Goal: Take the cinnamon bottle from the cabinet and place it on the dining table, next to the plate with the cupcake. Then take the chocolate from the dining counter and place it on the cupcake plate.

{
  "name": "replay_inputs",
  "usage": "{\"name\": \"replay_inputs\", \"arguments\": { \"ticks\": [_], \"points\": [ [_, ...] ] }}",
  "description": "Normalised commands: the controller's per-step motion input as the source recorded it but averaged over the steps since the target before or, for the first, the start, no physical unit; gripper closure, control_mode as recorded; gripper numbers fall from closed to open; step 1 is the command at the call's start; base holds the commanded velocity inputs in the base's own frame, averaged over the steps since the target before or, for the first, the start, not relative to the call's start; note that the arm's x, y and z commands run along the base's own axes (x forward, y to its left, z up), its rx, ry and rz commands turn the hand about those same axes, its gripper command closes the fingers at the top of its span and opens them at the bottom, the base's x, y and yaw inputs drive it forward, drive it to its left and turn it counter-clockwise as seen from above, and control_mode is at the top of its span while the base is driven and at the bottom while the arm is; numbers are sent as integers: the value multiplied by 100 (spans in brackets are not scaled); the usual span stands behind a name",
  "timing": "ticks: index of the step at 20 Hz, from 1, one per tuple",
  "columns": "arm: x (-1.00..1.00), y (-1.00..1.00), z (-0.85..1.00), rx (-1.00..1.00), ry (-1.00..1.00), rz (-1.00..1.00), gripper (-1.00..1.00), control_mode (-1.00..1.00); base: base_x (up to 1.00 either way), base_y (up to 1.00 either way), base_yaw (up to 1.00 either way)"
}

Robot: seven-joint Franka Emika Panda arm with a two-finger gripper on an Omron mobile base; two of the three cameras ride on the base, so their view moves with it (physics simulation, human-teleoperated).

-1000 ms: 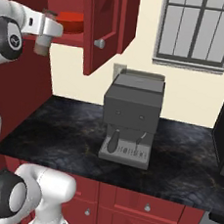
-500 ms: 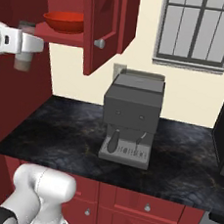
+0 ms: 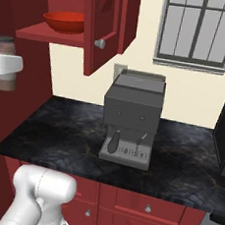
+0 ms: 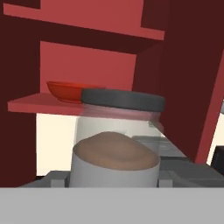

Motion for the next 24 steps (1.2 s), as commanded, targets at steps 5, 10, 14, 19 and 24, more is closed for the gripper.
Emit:
{"name": "replay_inputs", "arguments": {
  "ticks": [5,10,14,19,24],
  "points": [
    [-48,-3,-3,-4,-4,4,100,-100,0,0,0],
    [0,0,0,0,0,0,100,100,0,0,0],
    [0,0,0,0,0,0,100,100,-41,0,0],
    [0,0,0,0,0,0,100,100,-67,0,-23],
    [0,0,0,0,0,0,100,100,-26,4,-82]
  ]
}}
